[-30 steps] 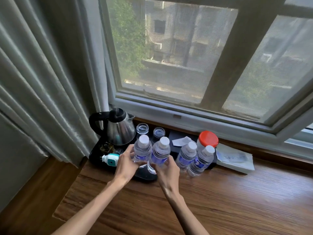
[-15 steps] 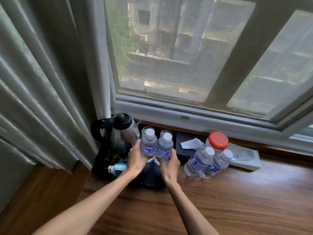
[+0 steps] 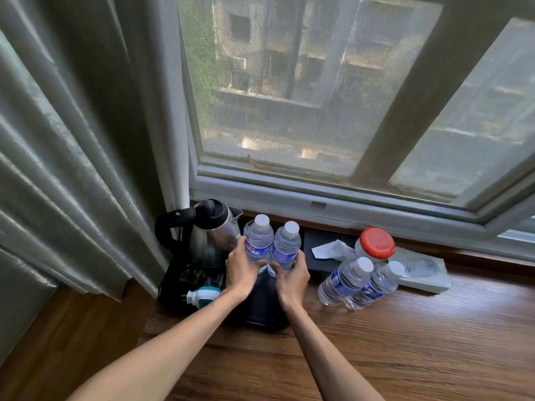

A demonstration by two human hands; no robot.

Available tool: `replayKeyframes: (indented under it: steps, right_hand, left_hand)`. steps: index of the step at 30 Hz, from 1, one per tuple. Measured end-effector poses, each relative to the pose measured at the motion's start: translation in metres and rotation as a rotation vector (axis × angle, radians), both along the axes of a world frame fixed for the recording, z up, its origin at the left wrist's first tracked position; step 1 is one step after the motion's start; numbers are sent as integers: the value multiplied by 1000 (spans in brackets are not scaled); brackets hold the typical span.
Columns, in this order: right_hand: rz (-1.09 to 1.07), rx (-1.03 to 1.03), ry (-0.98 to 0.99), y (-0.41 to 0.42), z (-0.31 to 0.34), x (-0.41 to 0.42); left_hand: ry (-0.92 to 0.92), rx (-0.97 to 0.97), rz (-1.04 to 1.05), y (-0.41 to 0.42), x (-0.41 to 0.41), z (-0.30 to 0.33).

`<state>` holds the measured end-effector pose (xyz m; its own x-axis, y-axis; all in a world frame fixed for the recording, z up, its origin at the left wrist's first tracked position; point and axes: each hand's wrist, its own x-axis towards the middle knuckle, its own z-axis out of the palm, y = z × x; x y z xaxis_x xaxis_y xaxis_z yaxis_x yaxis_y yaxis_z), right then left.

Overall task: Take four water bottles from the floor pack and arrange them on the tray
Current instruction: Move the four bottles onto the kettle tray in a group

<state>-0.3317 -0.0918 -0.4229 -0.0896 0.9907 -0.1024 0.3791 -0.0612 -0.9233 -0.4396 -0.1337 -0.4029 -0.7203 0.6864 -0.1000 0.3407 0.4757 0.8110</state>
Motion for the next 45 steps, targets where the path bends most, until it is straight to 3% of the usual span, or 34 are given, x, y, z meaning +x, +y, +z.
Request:
replayKeyframes:
  steps: [7, 14, 18, 23, 27, 31, 36, 45]
  right_hand:
    - [57, -21, 6, -4, 5, 6]
    - [48, -145, 35, -31, -5, 46]
    - [-29, -171, -40, -34, -14, 92]
    - [-220, -419, -17, -10, -20, 153]
    - [-284, -297, -37, 9, -13, 187]
    - [-192, -119, -40, 30, -7, 204]
    - [34, -74, -5, 42, -8, 212]
    - [100, -47, 69, 27, -9, 207]
  left_hand:
    - [-71, 34, -3, -5, 8, -3]
    - [-182, 5, 73, -34, 73, -30]
    - [-212, -17, -45, -29, 110, -33]
    - [-204, -93, -276, 3, 143, -24]
    - [-237, -105, -325, 21, 166, -21]
    - [-199, -34, -262, 31, 182, -24]
    - [-145, 85, -183, 33, 190, -27]
    - [-208, 173, -118, 6, 177, -23]
